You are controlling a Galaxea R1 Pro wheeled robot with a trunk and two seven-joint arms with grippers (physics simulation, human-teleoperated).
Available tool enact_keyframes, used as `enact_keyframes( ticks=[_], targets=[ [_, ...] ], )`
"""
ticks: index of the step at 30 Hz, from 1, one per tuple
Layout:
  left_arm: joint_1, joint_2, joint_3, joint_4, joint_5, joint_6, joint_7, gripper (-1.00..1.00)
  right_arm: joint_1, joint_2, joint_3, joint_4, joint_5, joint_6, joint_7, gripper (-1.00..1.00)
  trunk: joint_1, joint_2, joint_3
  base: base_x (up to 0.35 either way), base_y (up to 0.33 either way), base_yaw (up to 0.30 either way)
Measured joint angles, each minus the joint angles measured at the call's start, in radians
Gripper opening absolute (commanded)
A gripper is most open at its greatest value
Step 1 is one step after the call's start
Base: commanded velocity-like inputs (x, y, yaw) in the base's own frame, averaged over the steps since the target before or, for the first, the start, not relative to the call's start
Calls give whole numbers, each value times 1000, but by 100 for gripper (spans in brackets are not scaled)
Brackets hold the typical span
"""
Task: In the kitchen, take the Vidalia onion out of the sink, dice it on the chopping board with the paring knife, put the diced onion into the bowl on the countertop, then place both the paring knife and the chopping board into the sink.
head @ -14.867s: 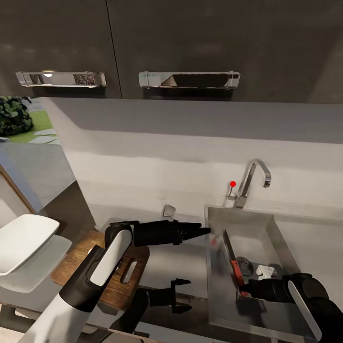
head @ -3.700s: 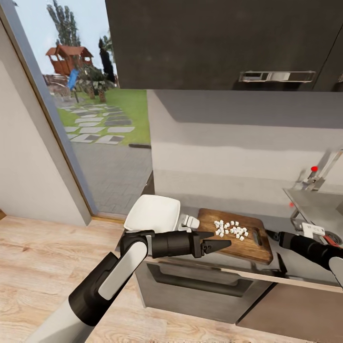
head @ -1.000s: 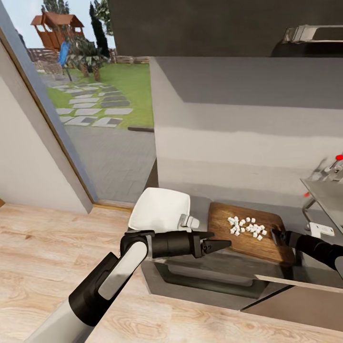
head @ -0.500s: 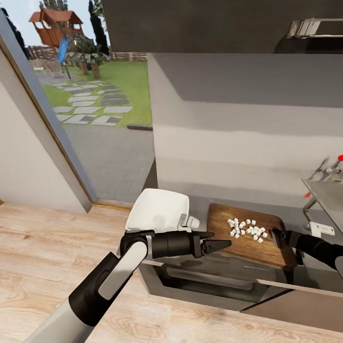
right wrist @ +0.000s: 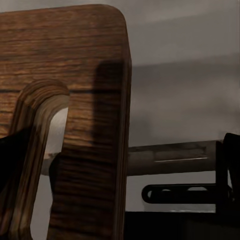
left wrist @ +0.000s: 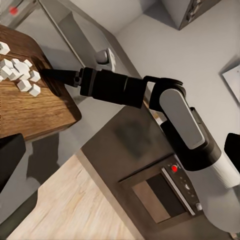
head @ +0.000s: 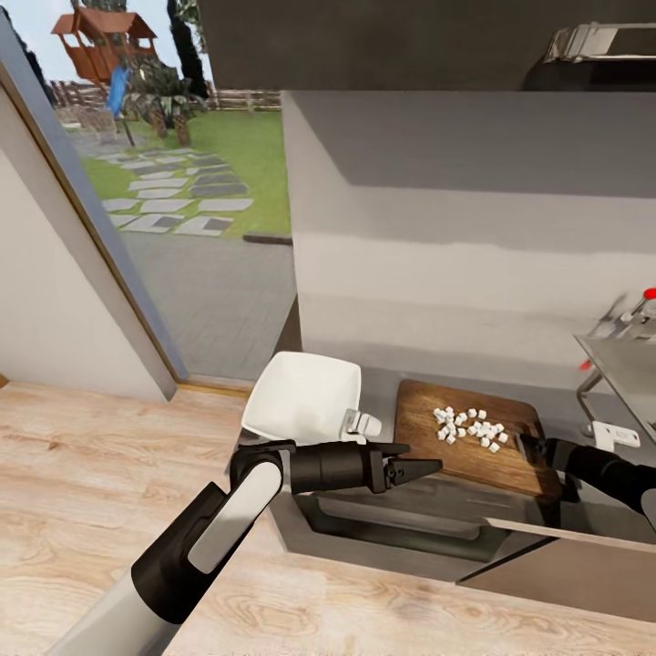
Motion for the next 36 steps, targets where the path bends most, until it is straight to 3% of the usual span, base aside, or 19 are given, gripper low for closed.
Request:
enact_keyframes(
  ticks=[13,14,36],
  targets=[
    [0,0,0,0,0,0,0,100,0,0,-1,-18,3,1,-5,100,0,0,-13,0,0,0],
    [0,0,0,0,0,0,0,100,0,0,-1,-18,2,0,-5,-100,0,0,-13,0,0,0],
    [0,0,0,0,0,0,0,100,0,0,-1,-15,12,-2,-6,-100,0,0,-13,0,0,0]
  ],
)
